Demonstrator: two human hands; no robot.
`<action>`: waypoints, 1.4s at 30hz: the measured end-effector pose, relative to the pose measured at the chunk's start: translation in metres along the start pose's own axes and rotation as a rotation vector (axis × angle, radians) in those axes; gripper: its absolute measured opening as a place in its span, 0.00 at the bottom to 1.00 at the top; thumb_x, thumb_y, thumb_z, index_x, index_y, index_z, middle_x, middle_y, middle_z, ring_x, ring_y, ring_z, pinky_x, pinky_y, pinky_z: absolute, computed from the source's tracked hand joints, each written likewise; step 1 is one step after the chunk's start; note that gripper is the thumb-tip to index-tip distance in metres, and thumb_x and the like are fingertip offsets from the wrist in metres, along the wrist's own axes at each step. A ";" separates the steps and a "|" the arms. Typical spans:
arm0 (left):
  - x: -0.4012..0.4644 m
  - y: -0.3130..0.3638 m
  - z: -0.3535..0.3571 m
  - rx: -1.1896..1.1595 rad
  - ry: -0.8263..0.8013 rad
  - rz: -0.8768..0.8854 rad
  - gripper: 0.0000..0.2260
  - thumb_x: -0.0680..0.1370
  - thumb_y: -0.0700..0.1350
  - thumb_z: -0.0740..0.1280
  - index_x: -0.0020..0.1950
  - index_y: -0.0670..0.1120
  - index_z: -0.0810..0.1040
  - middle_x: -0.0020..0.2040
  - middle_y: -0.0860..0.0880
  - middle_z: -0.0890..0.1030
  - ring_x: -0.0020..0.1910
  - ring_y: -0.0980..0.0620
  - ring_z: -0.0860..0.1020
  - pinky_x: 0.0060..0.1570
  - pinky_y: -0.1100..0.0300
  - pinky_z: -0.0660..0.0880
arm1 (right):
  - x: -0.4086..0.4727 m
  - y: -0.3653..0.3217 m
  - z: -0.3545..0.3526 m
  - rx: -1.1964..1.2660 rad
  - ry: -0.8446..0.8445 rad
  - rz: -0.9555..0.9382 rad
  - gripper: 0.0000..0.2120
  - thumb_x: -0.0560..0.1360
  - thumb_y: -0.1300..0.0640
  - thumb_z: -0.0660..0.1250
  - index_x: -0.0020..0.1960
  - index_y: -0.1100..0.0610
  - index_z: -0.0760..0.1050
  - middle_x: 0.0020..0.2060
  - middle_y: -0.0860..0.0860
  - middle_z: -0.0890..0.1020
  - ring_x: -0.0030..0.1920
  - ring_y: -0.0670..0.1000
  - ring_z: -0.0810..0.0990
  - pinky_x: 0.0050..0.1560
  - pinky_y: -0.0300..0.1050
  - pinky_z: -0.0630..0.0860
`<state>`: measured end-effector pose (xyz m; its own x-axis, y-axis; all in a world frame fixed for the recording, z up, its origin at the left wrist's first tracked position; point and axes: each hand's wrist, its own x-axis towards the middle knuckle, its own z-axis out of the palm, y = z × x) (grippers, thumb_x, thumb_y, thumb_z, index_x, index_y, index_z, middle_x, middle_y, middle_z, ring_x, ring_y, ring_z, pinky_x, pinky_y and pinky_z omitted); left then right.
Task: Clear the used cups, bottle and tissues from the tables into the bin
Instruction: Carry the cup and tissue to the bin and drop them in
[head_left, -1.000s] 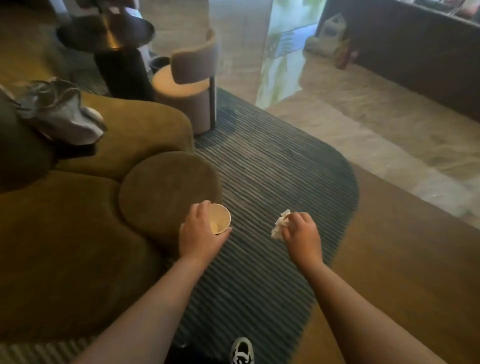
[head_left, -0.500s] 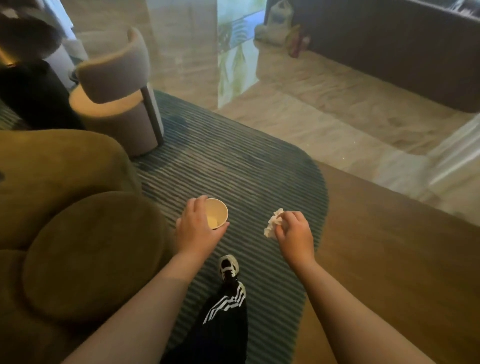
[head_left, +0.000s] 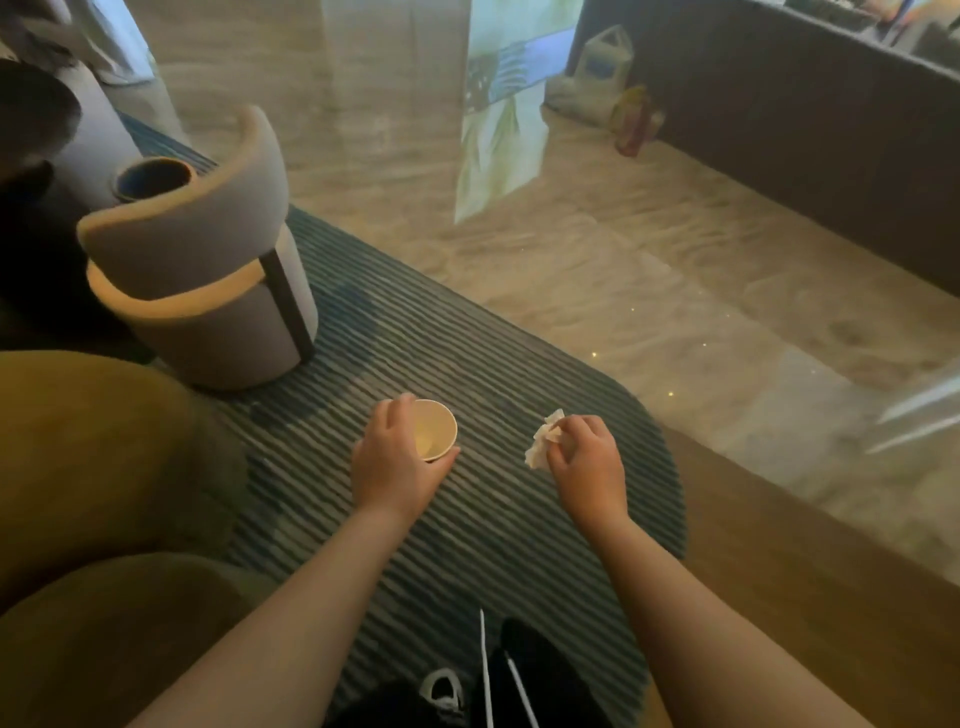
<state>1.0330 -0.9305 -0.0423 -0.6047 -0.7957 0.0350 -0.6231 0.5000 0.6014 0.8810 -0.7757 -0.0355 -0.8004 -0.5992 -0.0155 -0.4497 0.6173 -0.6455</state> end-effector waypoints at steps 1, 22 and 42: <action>0.024 0.000 0.003 -0.001 0.006 -0.011 0.35 0.68 0.58 0.74 0.69 0.46 0.65 0.63 0.46 0.70 0.57 0.46 0.72 0.56 0.47 0.72 | 0.026 -0.003 0.003 0.008 -0.006 -0.004 0.03 0.76 0.57 0.65 0.50 0.53 0.75 0.48 0.46 0.73 0.48 0.47 0.73 0.42 0.32 0.65; 0.621 -0.027 0.016 0.026 0.283 -0.320 0.34 0.66 0.57 0.76 0.65 0.46 0.66 0.59 0.45 0.70 0.53 0.44 0.73 0.48 0.48 0.74 | 0.674 -0.140 0.117 0.004 -0.274 -0.272 0.04 0.74 0.58 0.65 0.49 0.52 0.75 0.46 0.46 0.73 0.45 0.52 0.76 0.45 0.47 0.74; 1.089 -0.220 -0.087 0.087 0.670 -0.710 0.32 0.64 0.58 0.76 0.60 0.48 0.68 0.54 0.46 0.73 0.49 0.43 0.75 0.40 0.54 0.69 | 1.158 -0.477 0.383 -0.119 -0.566 -0.800 0.08 0.76 0.58 0.64 0.54 0.54 0.76 0.53 0.48 0.75 0.52 0.52 0.75 0.48 0.43 0.72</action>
<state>0.5552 -1.9365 -0.0667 0.3157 -0.9370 0.1497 -0.7835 -0.1684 0.5981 0.3204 -1.9590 -0.0381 0.0509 -0.9987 0.0093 -0.8378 -0.0478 -0.5440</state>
